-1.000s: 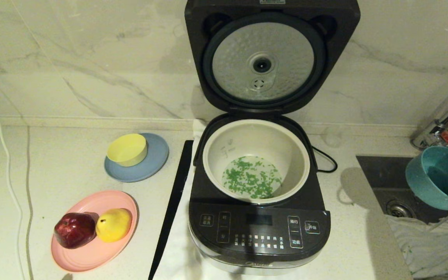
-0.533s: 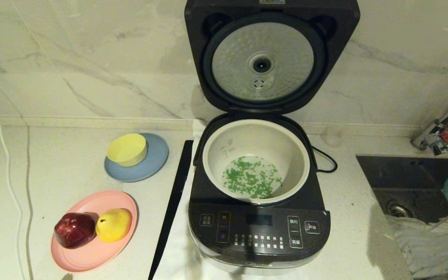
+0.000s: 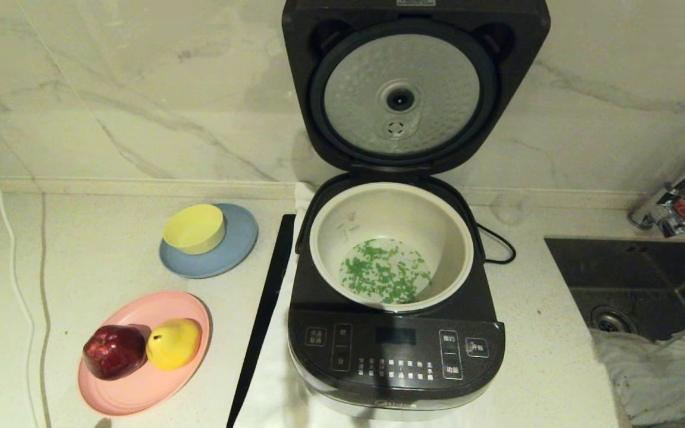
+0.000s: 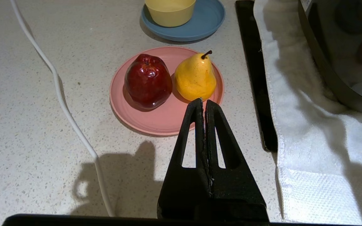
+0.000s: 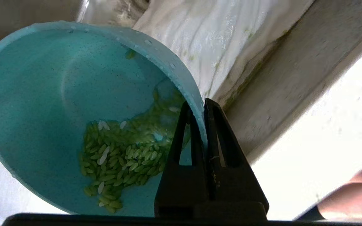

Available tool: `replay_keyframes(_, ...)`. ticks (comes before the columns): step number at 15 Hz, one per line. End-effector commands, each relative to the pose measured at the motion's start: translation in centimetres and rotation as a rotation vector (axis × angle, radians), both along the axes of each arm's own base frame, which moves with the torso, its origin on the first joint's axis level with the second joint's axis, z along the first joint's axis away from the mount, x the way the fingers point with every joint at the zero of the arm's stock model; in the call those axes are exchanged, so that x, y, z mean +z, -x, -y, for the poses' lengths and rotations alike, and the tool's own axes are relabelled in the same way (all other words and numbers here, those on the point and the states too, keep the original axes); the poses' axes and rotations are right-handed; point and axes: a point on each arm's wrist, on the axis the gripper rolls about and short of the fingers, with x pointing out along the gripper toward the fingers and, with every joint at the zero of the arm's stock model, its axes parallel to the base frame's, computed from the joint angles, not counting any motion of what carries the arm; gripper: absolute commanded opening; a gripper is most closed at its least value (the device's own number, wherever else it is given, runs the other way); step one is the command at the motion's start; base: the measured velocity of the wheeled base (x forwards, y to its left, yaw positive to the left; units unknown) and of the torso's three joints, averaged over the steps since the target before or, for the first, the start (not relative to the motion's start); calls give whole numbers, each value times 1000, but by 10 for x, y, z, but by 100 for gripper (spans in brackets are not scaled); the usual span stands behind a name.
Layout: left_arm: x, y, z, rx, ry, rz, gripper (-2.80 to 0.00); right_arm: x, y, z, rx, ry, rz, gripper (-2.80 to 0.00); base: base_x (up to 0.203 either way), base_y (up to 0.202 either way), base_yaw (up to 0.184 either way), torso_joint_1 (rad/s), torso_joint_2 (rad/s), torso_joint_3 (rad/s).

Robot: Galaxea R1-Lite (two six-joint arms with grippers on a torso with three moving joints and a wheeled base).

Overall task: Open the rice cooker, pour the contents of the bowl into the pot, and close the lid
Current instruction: Fill a bowl with water from the tap

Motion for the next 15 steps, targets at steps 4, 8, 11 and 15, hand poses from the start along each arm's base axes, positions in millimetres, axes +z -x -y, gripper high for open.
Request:
replay_keyframes(4, -2, -1, 0, 1, 0, -8, -280, -30, -18, 37, -30, -49, -26, -280, 0, 0, 0, 0, 0, 0)
replay_keyframes(8, -2, -1, 0, 1, 0, -8, -280, -42, -28, 51, -31, -57, -30, -280, 0, 0, 0, 0, 0, 0)
replay_keyframes(11, -2, -1, 0, 1, 0, -8, -280, -43, -35, 58, -31, -47, -21, -280, 0, 0, 0, 0, 0, 0)
replay_keyframes(15, -2, -1, 0, 1, 0, -8, -280, -38, -45, 67, -56, -37, 11, -280, 0, 0, 0, 0, 0, 0)
